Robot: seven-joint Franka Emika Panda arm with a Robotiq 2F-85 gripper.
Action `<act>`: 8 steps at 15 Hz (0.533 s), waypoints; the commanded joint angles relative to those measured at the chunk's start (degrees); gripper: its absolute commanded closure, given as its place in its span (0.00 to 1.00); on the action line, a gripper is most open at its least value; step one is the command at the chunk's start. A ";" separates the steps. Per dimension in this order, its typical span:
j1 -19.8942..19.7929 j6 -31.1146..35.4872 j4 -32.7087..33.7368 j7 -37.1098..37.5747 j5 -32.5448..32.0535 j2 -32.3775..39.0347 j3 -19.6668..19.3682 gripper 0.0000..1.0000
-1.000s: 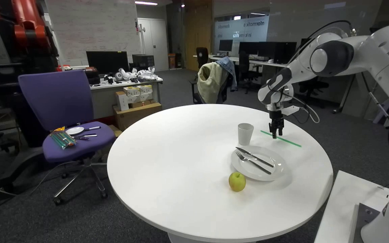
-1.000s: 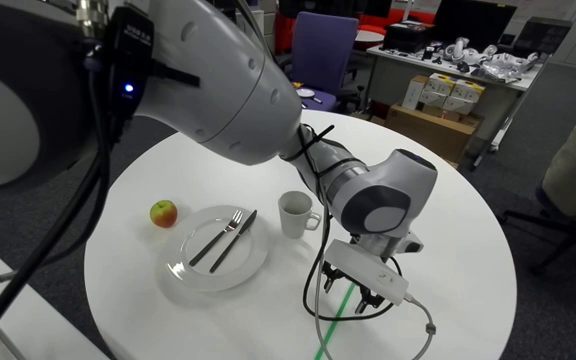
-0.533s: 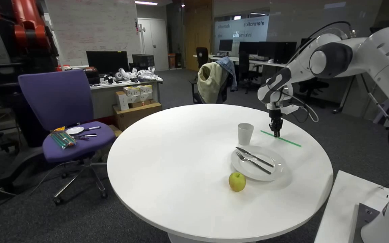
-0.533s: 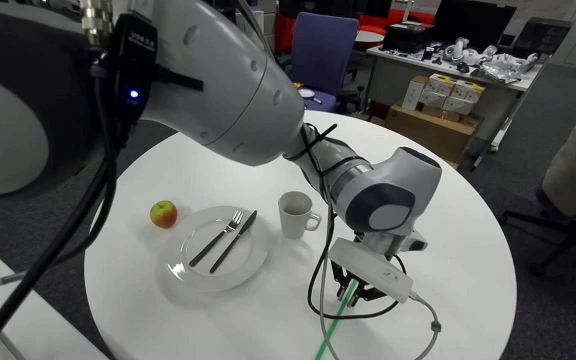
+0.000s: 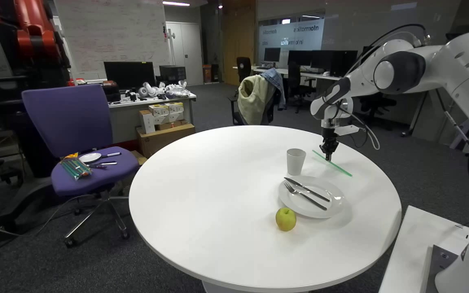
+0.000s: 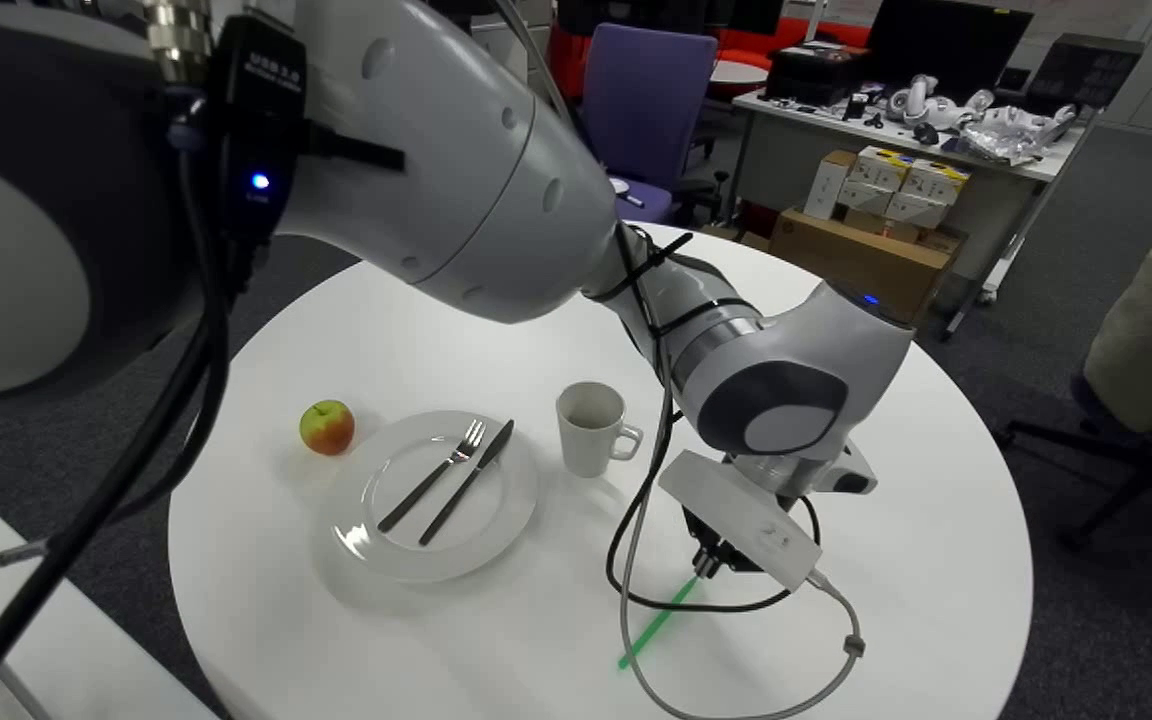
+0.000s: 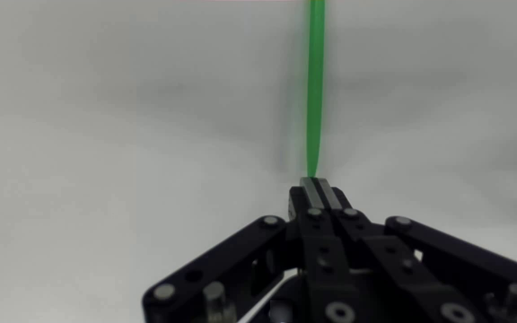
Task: Put the straw into the cup
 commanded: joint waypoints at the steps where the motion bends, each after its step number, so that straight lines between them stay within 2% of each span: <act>1: -0.29 7.39 -5.94 3.36 5.46 -6.16 1.21 1.00; 8: 1.65 34.52 -17.75 4.89 13.98 -14.09 2.95 1.00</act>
